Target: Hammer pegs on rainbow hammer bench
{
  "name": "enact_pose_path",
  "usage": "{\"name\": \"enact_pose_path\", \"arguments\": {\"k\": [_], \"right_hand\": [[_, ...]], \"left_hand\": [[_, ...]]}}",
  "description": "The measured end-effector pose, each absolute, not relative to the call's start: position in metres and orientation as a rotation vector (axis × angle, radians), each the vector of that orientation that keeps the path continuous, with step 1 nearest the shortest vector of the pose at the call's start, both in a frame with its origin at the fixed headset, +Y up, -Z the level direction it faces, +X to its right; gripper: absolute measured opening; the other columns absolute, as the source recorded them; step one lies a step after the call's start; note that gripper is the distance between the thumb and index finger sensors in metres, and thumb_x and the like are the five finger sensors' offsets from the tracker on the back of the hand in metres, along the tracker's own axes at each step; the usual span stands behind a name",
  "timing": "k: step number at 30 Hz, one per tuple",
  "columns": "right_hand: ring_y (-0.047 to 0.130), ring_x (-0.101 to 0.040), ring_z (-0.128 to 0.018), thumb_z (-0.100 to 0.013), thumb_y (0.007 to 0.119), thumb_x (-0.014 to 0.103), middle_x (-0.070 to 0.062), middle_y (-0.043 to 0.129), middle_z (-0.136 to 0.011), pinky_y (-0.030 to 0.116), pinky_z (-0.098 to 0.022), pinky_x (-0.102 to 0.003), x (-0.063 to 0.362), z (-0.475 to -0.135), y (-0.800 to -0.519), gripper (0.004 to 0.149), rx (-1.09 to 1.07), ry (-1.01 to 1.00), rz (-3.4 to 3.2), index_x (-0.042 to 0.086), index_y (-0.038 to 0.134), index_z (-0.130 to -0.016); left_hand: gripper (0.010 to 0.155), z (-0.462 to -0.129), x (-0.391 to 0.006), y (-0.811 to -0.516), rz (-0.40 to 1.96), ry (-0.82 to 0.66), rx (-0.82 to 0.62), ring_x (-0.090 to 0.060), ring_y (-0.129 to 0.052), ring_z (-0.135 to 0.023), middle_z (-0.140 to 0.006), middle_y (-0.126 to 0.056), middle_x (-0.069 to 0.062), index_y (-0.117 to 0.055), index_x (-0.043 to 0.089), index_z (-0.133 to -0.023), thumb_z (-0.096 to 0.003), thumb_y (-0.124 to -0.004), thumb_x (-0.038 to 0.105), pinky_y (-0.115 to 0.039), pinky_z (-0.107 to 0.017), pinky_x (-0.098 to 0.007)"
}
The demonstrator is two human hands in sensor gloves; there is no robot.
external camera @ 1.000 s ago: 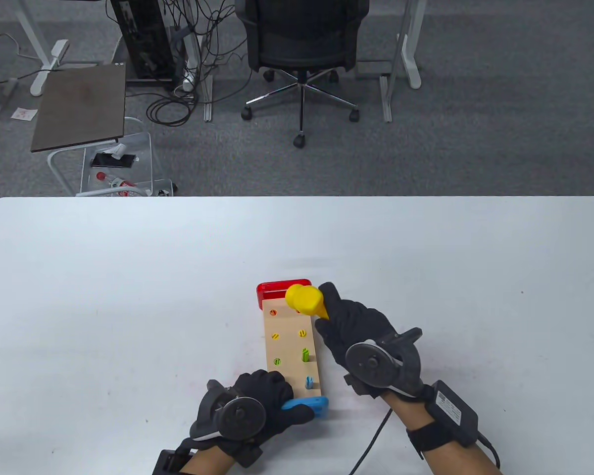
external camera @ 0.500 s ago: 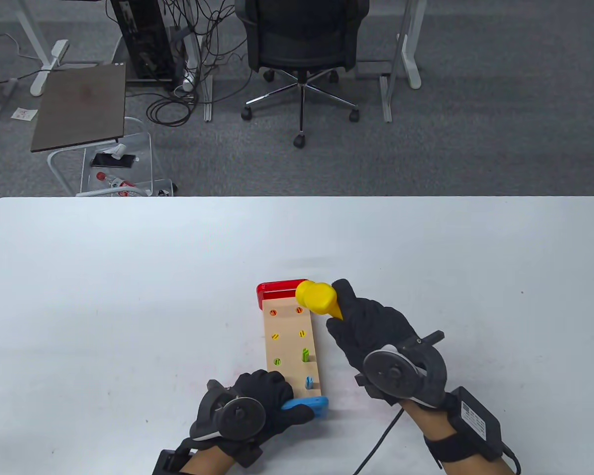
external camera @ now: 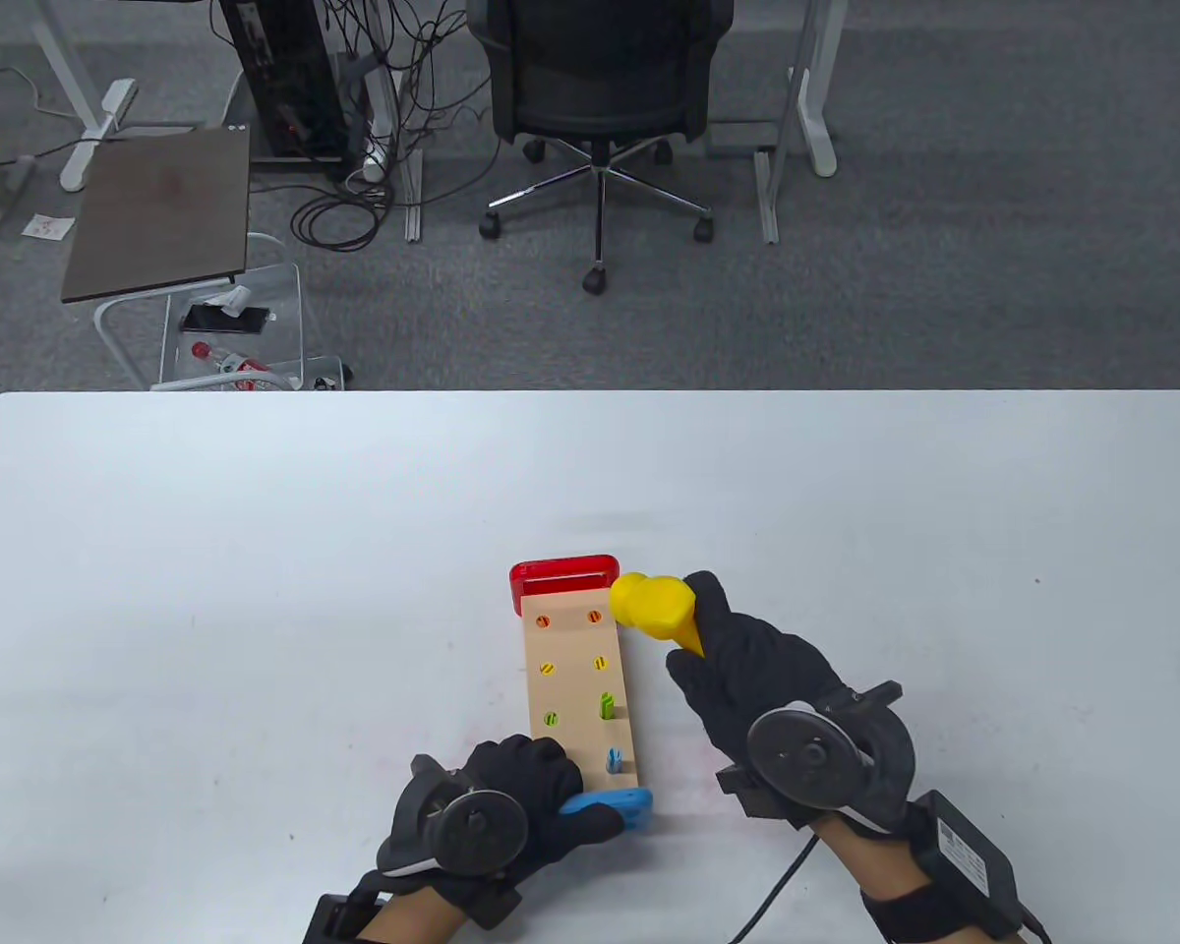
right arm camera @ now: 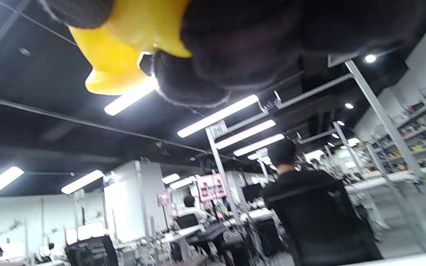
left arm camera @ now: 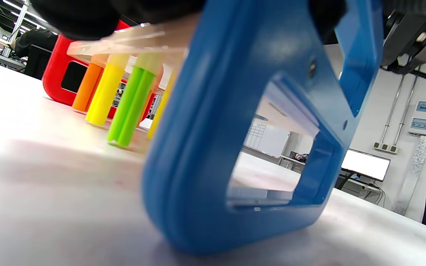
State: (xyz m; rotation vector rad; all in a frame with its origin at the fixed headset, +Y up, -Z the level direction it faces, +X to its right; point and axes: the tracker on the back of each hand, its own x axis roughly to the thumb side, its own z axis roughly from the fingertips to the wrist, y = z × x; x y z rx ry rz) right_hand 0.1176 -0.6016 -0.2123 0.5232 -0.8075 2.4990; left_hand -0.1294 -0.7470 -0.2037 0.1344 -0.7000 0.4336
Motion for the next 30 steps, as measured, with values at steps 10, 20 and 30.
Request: {"name": "enact_pose_path", "arguments": {"k": [10,20,30], "right_hand": [[0.097,-0.011,-0.020,-0.046,0.057,0.055,-0.001,0.098,-0.061,0.089,-0.016,-0.030,0.092,-0.215,-0.655,0.066,0.662,-0.648,2.813,0.020,0.058,-0.101],[0.094,-0.015,-0.013,-0.046,0.062,0.052,-0.007,0.101,-0.054,0.085,-0.010,-0.033,0.074,-0.224,-0.673,0.064,0.658,-0.353,2.972,0.018,0.066,-0.099],[0.096,-0.013,-0.023,-0.046,0.057,0.054,-0.002,0.096,-0.065,0.088,-0.018,-0.032,0.097,-0.201,-0.596,0.065,0.601,-0.948,2.533,0.021,0.055,-0.102]], "left_hand": [[0.057,-0.204,-0.129,-0.747,0.432,-0.700,0.136,-0.020,-0.083,-0.035,-0.059,-0.087,0.001,-0.087,0.028,-0.056,-0.0534,-0.060,0.078,-0.080,-0.043,-0.057],[0.056,-0.203,-0.129,-0.747,0.430,-0.700,0.135,-0.020,-0.083,-0.035,-0.059,-0.087,0.001,-0.086,0.028,-0.056,-0.0534,-0.060,0.078,-0.080,-0.043,-0.057],[0.056,-0.204,-0.129,-0.747,0.426,-0.705,0.137,-0.020,-0.083,-0.035,-0.059,-0.087,0.001,-0.086,0.028,-0.056,-0.0529,-0.061,0.078,-0.080,-0.043,-0.057]]}}
